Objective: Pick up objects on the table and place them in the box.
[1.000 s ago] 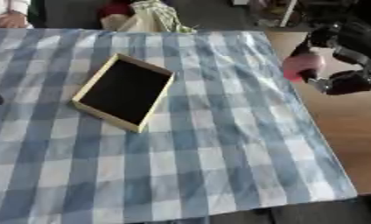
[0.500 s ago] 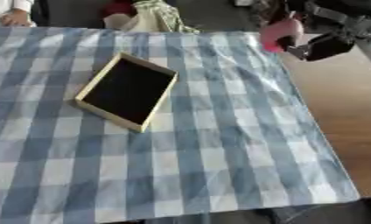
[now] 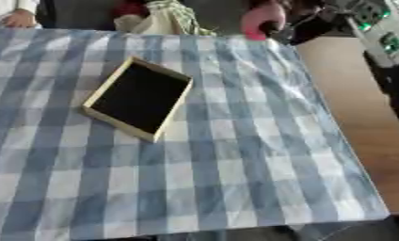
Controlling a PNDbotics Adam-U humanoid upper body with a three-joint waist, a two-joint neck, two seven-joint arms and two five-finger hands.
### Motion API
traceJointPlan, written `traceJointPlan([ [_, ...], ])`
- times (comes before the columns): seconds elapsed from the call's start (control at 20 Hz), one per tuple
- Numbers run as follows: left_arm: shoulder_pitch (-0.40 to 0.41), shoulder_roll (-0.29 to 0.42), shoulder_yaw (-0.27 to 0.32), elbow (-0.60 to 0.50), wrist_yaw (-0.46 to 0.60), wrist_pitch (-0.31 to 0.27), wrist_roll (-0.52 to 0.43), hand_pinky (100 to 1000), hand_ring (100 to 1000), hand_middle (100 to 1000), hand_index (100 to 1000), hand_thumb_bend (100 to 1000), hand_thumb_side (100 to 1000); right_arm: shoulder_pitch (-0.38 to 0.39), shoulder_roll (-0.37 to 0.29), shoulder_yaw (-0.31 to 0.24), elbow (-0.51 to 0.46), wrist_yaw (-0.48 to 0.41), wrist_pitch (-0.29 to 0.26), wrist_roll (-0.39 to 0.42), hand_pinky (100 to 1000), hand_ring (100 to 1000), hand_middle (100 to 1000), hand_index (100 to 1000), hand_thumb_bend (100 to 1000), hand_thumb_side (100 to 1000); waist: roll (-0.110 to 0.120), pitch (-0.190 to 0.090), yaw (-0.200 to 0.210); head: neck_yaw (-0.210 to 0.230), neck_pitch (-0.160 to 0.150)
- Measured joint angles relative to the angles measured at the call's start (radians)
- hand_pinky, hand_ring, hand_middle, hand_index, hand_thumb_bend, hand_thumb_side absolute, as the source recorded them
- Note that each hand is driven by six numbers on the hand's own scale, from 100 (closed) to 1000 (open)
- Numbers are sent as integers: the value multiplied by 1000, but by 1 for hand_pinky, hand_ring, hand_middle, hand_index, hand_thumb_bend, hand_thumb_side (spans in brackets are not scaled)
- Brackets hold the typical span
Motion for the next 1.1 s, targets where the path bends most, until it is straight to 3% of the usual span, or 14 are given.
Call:
traceJointPlan([
  [0.45,-33,-14,0,0,53,-26,80,618,735,712,787,100,620,-114,180,-1,165,170,-10,-1,782,598,495,713,100,100,8,5,25,-29,0],
  [1.1,-51,-32,-5,0,78,-27,72,617,733,711,783,100,619,-160,314,-37,373,388,26,-108,772,585,482,704,100,100,14,23,51,-44,0],
])
